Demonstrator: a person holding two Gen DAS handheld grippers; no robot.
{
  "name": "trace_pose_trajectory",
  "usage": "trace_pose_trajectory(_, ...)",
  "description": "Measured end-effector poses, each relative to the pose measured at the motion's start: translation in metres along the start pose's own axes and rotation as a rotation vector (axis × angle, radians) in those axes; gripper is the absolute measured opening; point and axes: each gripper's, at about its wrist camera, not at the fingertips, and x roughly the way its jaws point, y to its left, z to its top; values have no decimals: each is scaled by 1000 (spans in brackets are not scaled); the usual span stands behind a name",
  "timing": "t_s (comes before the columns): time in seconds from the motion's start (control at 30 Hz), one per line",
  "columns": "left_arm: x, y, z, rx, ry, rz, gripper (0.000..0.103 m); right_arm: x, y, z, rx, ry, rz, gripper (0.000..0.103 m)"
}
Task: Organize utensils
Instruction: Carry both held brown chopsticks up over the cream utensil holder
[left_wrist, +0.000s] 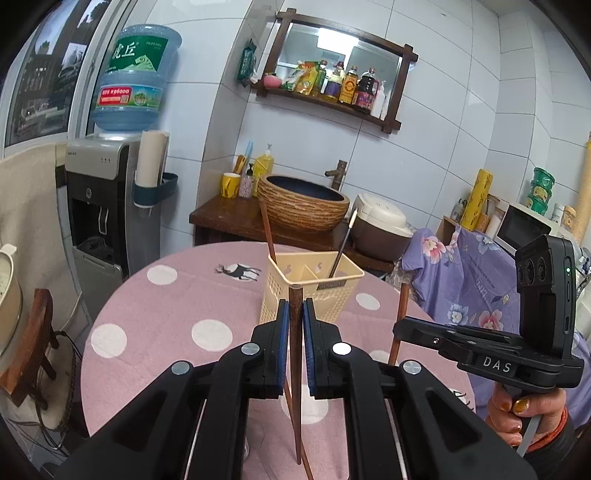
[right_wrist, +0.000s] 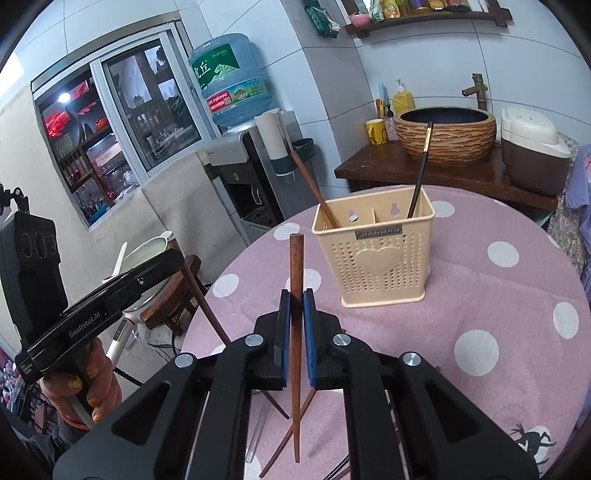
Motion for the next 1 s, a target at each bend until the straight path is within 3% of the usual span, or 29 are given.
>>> trace_pose_trajectory(0.27, -2, -16, 53, 32, -67, 2, 9, -11, -6, 45, -5, -97, -52, 8)
trace_pose_trajectory(0.43, -6, -25, 116, 23, -148, 10, 9, -30, -4, 102, -21, -239, -96, 8)
trace_pose_trajectory(0.63, 2, -36, 177, 22, -275, 61, 9, -39, -3, 166, -56, -412, -223, 8)
trace_pose_trajectory(0.83, 44, -40, 175, -1, -327, 162, 9, -5, -17, 176, -46, -454, -328, 8)
trace_pose_trajectory(1.0, 82, -35, 146, -12, -275, 191, 9, 33, -37, 159, -23, -414, -367, 8)
